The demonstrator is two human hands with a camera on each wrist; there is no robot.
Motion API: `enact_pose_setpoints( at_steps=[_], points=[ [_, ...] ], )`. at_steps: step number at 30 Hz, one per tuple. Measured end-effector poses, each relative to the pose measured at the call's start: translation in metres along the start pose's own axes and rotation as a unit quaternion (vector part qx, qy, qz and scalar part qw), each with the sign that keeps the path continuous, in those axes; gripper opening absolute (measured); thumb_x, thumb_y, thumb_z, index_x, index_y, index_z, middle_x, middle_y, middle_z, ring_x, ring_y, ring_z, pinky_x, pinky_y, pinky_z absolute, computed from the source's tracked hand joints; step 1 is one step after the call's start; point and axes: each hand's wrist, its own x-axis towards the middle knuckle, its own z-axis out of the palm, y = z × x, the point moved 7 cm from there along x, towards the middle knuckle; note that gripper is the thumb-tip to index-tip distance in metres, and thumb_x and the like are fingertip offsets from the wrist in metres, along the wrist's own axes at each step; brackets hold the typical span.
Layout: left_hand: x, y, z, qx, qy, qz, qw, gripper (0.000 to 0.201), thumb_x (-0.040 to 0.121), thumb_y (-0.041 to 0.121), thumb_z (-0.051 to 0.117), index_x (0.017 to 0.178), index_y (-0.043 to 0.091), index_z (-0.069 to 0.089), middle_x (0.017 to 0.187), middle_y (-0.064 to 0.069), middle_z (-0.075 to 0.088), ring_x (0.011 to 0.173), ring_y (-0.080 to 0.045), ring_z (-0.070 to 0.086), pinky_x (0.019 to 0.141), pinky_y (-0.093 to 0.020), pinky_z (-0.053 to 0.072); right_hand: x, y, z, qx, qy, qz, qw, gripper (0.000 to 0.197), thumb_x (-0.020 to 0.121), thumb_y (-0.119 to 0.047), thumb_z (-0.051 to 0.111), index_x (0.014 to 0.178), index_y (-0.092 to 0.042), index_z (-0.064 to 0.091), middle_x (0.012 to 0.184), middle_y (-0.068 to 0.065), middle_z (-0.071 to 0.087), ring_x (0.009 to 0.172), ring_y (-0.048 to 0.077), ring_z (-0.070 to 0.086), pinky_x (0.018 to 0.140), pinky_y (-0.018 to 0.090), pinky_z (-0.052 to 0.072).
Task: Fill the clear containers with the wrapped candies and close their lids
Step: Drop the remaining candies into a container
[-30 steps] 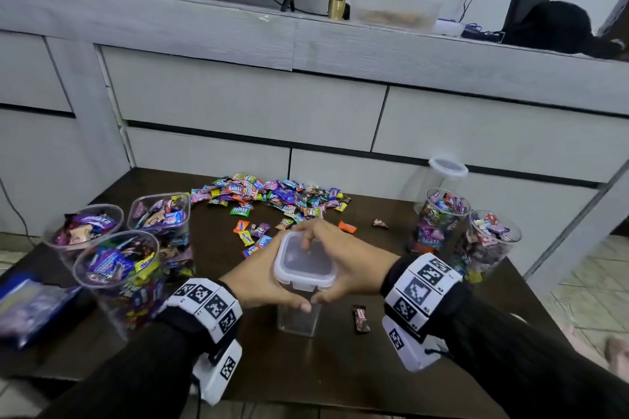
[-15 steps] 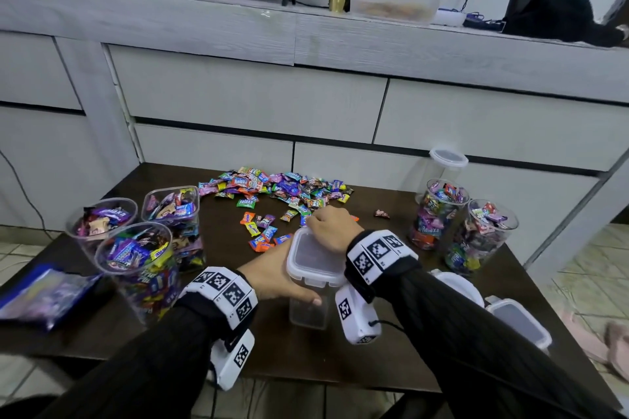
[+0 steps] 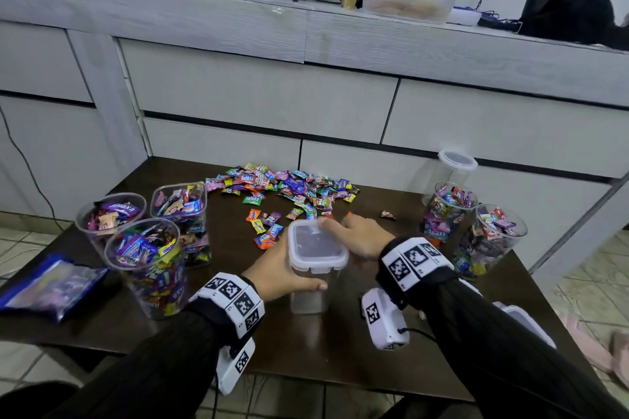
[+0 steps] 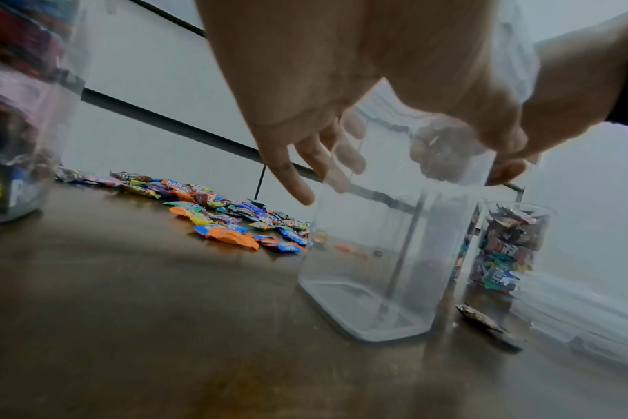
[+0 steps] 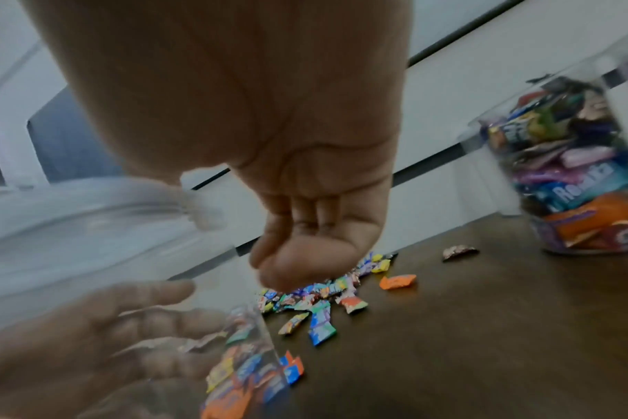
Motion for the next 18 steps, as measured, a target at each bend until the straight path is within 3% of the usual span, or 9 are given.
enact_pose_setpoints(
  at_steps=[2,4,6,9,13,14,16,18],
  points=[
    [0.0,0.0,-0.004,0.026,0.022,-0.001,0.999,0.095,0.052,0.049,0.091,0.129,0.054,0.037,0.128,0.021,0.058,0.122,0.001,0.053,0.105,-0.028,0.043,-0.005,0.01,0.003,0.049,-0.024,0.018,0.998,0.062,0.088,-0.067,0.038,0.07,-0.01,0.053,0.062,0.008,0.058,0.046,0.02,0.057,0.041,0.022,0.045],
    [0.0,-0.001,-0.005,0.057,0.023,-0.004,0.998,0.095,0.049,0.058,0.089,0.123,0.067,0.032,0.127,0.029,0.055,0.123,0.005,0.051,0.103,-0.023,0.042,-0.005,0.011,0.004,0.089,-0.005,0.002,0.996,0.057,0.089,-0.063,0.044,0.065,-0.012,0.05,0.054,0.007,0.057,0.039,0.017,0.055,0.039,0.02,0.041],
    [-0.002,-0.006,-0.007,0.091,0.018,-0.015,0.996,0.099,0.046,0.066,0.087,0.122,0.072,0.024,0.131,0.03,0.05,0.125,0.007,0.046,0.106,-0.025,0.039,-0.003,0.008,0.0,0.098,0.027,-0.014,0.995,0.052,0.09,-0.057,0.048,0.062,-0.013,0.046,0.051,0.006,0.055,0.038,0.015,0.053,0.04,0.02,0.039],
    [-0.006,-0.011,-0.014,0.1,0.017,-0.031,0.994,0.091,0.048,0.076,0.079,0.122,0.064,0.029,0.131,0.027,0.049,0.121,0.01,0.046,0.106,-0.032,0.042,0.005,0.006,-0.003,0.094,0.017,-0.009,0.995,0.047,0.089,-0.056,0.051,0.074,-0.011,0.051,0.065,0.007,0.056,0.052,0.015,0.052,0.052,0.023,0.038],
    [-0.002,-0.004,-0.014,0.077,-0.006,-0.027,0.997,0.088,0.05,0.064,0.083,0.124,0.05,0.039,0.132,0.012,0.052,0.124,-0.002,0.049,0.108,-0.036,0.041,0.013,0.005,0.002,0.11,-0.034,0.032,0.993,0.062,0.084,-0.059,0.057,0.102,0.001,0.065,0.095,0.014,0.068,0.081,0.024,0.061,0.076,0.032,0.046],
    [0.0,-0.004,-0.014,0.077,-0.012,-0.029,0.997,0.091,0.047,0.062,0.084,0.125,0.047,0.039,0.133,0.006,0.051,0.125,-0.006,0.049,0.109,-0.037,0.04,0.013,0.004,0.003,0.117,-0.038,0.038,0.992,0.064,0.082,-0.059,0.059,0.103,0.001,0.066,0.094,0.013,0.069,0.08,0.025,0.062,0.075,0.033,0.047],
    [0.004,-0.004,-0.015,0.08,-0.018,-0.041,0.996,0.1,0.043,0.062,0.083,0.13,0.036,0.039,0.132,0.003,0.05,0.125,-0.007,0.049,0.11,-0.036,0.039,0.015,0.0,0.004,0.145,-0.037,0.032,0.988,0.054,0.081,-0.054,0.065,0.091,-0.001,0.068,0.079,0.008,0.067,0.062,0.017,0.059,0.059,0.024,0.045],
    [0.004,-0.004,-0.013,0.066,-0.023,-0.037,0.997,0.099,0.046,0.059,0.085,0.13,0.039,0.038,0.132,0.012,0.052,0.125,0.0,0.048,0.108,-0.024,0.038,0.016,-0.006,0.0,0.177,-0.011,0.013,0.984,0.039,0.082,-0.044,0.069,0.068,-0.01,0.059,0.066,0.005,0.058,0.053,0.014,0.052,0.053,0.021,0.038]
  ],
)
